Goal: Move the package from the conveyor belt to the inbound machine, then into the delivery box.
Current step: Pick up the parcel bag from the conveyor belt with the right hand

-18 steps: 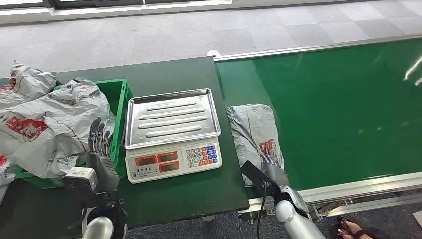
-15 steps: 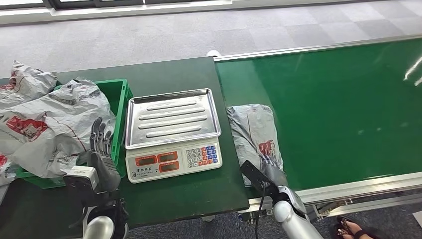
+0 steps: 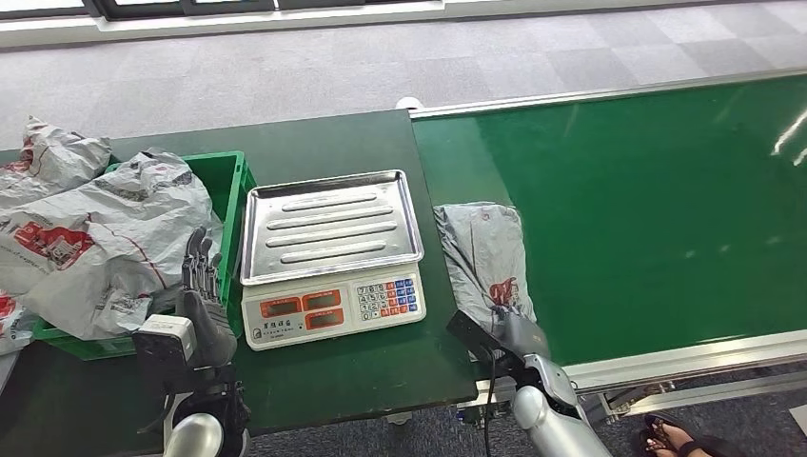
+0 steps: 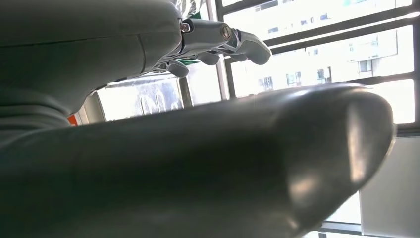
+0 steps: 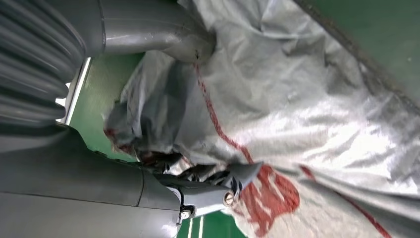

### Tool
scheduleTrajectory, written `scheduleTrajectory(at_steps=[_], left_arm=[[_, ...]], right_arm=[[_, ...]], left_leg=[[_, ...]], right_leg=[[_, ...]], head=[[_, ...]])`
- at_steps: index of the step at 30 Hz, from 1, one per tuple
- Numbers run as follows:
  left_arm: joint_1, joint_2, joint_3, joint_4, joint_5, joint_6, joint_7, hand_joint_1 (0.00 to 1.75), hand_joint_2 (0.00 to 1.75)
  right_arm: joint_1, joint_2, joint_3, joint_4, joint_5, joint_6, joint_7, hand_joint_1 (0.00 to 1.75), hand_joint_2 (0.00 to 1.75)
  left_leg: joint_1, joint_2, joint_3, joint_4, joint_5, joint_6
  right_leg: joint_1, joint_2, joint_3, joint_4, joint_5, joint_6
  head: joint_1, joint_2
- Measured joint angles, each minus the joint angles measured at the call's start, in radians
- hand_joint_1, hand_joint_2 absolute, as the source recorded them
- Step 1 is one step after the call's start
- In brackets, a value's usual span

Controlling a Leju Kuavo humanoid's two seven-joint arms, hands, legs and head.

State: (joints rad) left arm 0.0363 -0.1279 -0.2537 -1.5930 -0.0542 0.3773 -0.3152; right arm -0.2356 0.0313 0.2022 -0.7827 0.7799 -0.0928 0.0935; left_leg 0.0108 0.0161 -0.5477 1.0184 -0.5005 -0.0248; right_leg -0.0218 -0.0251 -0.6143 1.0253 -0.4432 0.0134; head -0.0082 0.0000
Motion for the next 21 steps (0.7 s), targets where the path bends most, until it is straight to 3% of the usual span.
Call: scheduleTrajectory(at_steps=[21], left_arm=[[0.001, -0.007, 0.0, -0.003, -0.005, -0.003, 0.001, 0.0, 0.0]], right_arm=[[0.02, 0.007, -0.012, -0.022, 0.09, -0.047, -0.002, 1.75, 1.75]], left_leg=[[0.0, 0.0, 0.0, 0.0, 0.0, 0.0]], right_leg=[[0.0, 0.0, 0.0, 0.0, 0.0, 0.0]], head=[[0.0, 0.0]])
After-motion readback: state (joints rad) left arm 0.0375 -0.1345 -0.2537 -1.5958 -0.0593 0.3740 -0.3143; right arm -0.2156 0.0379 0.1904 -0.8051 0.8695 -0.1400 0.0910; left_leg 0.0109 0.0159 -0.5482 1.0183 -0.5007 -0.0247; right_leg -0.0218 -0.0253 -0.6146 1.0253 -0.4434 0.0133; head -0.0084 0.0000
